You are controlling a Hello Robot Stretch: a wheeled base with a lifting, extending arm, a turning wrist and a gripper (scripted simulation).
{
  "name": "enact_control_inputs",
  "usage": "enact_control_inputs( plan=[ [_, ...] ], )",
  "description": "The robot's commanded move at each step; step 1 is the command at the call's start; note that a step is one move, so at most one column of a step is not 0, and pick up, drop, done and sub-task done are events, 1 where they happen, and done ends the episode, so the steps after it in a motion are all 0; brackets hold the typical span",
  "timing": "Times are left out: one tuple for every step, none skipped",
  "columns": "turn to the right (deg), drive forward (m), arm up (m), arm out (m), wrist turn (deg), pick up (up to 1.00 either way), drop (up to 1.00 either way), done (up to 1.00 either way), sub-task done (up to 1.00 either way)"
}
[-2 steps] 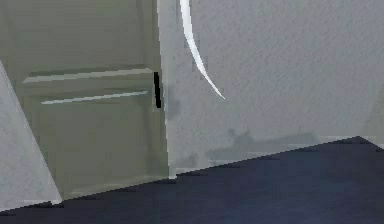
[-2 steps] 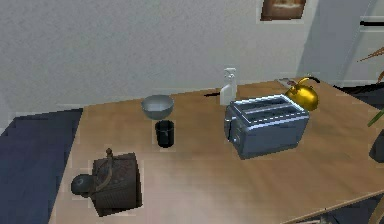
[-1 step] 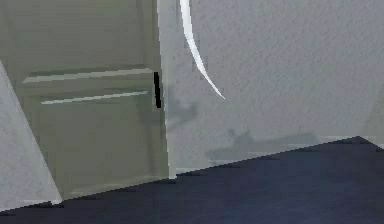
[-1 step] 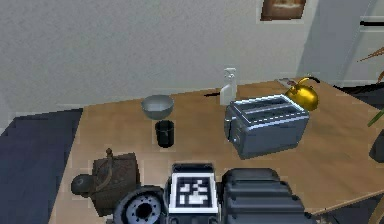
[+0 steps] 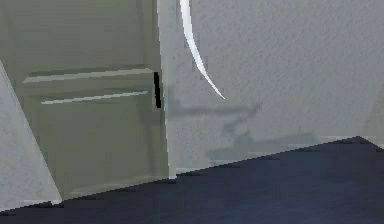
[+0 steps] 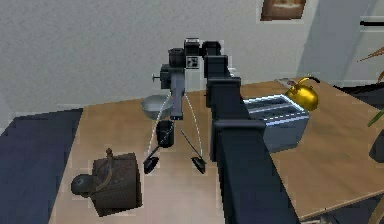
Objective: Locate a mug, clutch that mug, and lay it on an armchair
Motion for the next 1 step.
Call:
enact_control_inputs(
  plan=[
    [0.0,0.0,0.0,0.0,45.0,0.0,0.0,0.0,0.0]
  ],
)
